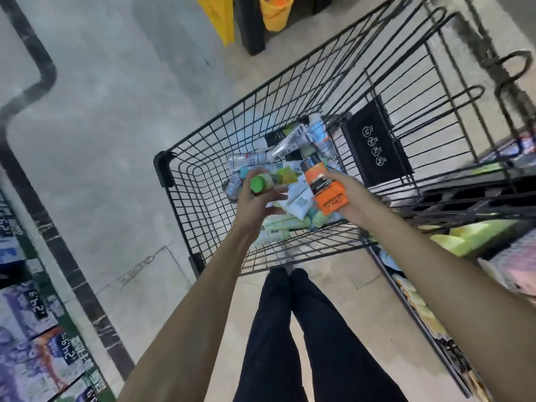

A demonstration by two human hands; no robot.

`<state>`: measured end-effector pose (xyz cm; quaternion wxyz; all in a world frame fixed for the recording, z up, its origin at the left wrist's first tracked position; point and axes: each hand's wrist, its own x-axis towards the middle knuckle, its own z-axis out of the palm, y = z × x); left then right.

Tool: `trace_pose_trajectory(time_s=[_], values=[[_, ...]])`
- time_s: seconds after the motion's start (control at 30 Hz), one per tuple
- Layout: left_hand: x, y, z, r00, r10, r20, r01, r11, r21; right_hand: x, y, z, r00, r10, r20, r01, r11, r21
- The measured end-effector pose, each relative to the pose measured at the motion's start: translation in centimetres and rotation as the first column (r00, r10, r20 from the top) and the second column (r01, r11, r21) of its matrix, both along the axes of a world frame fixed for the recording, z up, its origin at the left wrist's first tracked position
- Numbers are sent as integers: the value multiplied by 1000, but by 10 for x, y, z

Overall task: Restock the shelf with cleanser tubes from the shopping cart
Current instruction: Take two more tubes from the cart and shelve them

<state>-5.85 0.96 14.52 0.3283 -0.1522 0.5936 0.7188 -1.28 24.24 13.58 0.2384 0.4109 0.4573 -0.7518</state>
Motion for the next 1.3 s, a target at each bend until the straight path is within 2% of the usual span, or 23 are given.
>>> trace_pose_trajectory(time_s=[0.17,0.27,0.37,0.43,0.5,0.7,0.9,1.0,1.1,1.2,1.3], values=[[18,5,83,998,22,-52,-13,987,158,19,-2,76,991,-64,-116,64,998,1],[30,10,124,997,71,-44,-61,980,189,30,0,118,979,-40,-201,53,997,57],[44,16,162,993,75,-93,-60,987,151,47,3,166,968,-15,-249,64,980,191],[53,19,179,990,62,-124,-48,992,115,58,4,192,959,-19,-282,129,917,378],[60,20,194,987,45,-153,-28,993,111,70,8,211,943,-82,-324,237,846,478],[82,26,233,977,-44,-210,90,973,215,123,8,260,789,-402,-465,570,761,309],[107,27,254,922,-285,-264,355,893,277,186,-6,290,561,-685,-464,792,607,61],[123,31,261,871,-389,-299,463,853,242,221,-12,295,467,-758,-456,849,528,-8],[143,37,270,831,-471,-296,549,783,293,259,-19,301,381,-798,-466,891,451,-44],[171,48,279,822,-510,-252,569,735,370,299,-26,308,284,-837,-468,931,358,-75],[205,59,290,794,-549,-260,607,699,378,342,-31,312,217,-840,-497,947,304,-101]])
